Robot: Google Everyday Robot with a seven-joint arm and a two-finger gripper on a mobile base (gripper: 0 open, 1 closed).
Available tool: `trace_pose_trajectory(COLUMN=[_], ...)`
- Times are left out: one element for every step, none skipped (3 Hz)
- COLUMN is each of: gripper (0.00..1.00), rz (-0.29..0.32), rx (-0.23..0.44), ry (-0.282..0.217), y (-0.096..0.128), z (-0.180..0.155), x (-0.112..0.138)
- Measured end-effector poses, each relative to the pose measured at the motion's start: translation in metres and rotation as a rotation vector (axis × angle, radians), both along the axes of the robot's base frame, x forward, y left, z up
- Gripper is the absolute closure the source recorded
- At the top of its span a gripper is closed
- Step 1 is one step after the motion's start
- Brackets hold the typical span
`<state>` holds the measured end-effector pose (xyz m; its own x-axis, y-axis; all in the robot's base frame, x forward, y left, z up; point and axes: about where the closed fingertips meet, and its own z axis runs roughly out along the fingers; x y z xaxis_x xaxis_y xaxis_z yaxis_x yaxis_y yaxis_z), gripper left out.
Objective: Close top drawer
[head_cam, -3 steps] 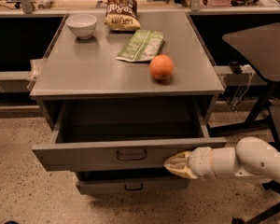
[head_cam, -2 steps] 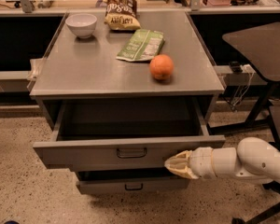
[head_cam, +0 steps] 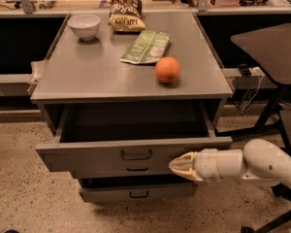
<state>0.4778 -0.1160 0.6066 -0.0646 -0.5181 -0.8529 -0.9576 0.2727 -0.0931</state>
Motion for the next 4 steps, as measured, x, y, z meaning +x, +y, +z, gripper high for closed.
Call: trace_pose_trajectory(gripper=[0.84,0.61,0.30,0.06], rz=[-0.042,-0.045,-0.120,-0.138], rx=[0.010,0.010,0.020,0.014], ry=[-0.058,-0.062,-0.137,-0.144], y=[0.006,0.006,0.009,0.006], z=[0.006,0.007,0.013,0.012], x=[0.021,0.021,0.038,0.040])
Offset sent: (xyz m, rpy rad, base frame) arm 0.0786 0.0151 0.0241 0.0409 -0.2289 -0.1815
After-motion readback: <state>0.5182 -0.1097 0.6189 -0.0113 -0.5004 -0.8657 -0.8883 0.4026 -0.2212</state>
